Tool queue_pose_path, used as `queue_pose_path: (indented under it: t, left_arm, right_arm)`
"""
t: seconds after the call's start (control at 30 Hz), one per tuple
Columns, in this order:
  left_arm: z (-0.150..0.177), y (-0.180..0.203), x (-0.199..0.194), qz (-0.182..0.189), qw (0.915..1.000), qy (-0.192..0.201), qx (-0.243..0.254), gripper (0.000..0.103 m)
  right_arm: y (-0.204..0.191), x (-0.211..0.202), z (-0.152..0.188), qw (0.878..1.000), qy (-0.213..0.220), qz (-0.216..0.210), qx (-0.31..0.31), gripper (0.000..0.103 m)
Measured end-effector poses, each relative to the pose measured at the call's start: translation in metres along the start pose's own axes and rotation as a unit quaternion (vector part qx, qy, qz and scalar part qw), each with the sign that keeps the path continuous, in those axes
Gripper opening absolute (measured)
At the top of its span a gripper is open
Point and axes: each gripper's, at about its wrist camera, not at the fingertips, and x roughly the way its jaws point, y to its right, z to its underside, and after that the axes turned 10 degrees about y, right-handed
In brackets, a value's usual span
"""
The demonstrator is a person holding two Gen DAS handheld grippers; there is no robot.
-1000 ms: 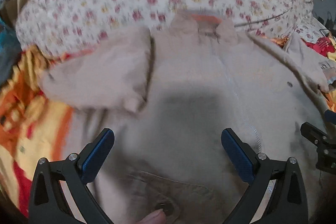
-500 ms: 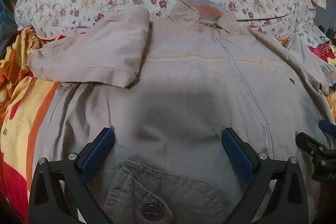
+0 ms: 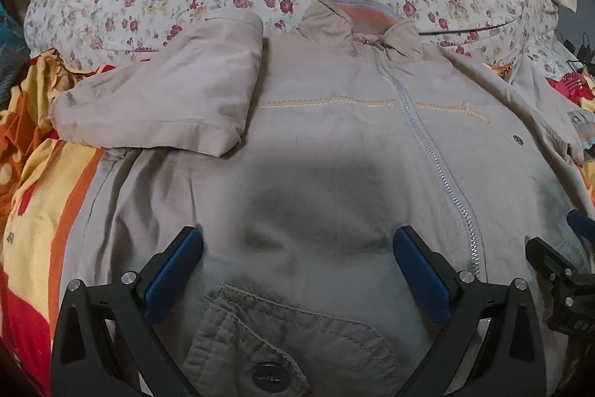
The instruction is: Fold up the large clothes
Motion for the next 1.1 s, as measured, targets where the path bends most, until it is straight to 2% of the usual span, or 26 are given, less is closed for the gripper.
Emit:
queue_pose_path:
  t: [0.13, 0.37, 0.6, 0.7, 0.83, 0.9, 1.03, 1.1]
  left_arm:
    - [0.001, 0.003, 0.0, -0.003, 0.9999, 0.005, 0.016, 0.096]
    - [-0.001, -0.004, 0.002, 0.014, 0.9999, -0.001, -0.003, 0.096]
    - [-0.001, -0.002, 0.001, 0.011, 0.9999, -0.001, 0.007, 0.096]
    - [-0.013, -0.016, -0.003, 0.038, 0.9989, -0.022, -0.019, 0.091]
    - [-0.047, -0.073, -0.023, 0.062, 0.9935, 0.004, -0.095, 0.09]
    - [-0.067, -0.118, -0.032, 0.065, 0.9888, 0.03, -0.13, 0.09]
    - [-0.078, -0.219, -0.026, 0.073, 0.971, 0.055, -0.221, 0.09]
    - [-0.073, -0.273, -0.012, 0.061, 0.9606, 0.062, -0.264, 0.09]
  right_arm:
    - [0.0, 0.0, 0.0, 1.0, 0.001, 0.001, -0.002, 0.103]
    - [0.0, 0.0, -0.001, 1.0, -0.005, -0.003, -0.006, 0.103]
    - [-0.001, 0.001, 0.0, 1.0, -0.002, 0.002, -0.007, 0.103]
    - [-0.001, 0.0, 0.001, 1.0, 0.003, 0.002, -0.007, 0.103]
    - [-0.001, -0.001, 0.001, 1.0, 0.003, 0.004, -0.007, 0.103]
    - [-0.001, 0.0, 0.0, 1.0, 0.0, 0.005, -0.007, 0.103]
    - [-0.001, 0.001, -0.002, 1.0, -0.009, 0.009, -0.002, 0.103]
    - [-0.002, 0.001, -0.003, 1.0, -0.014, 0.011, 0.001, 0.103]
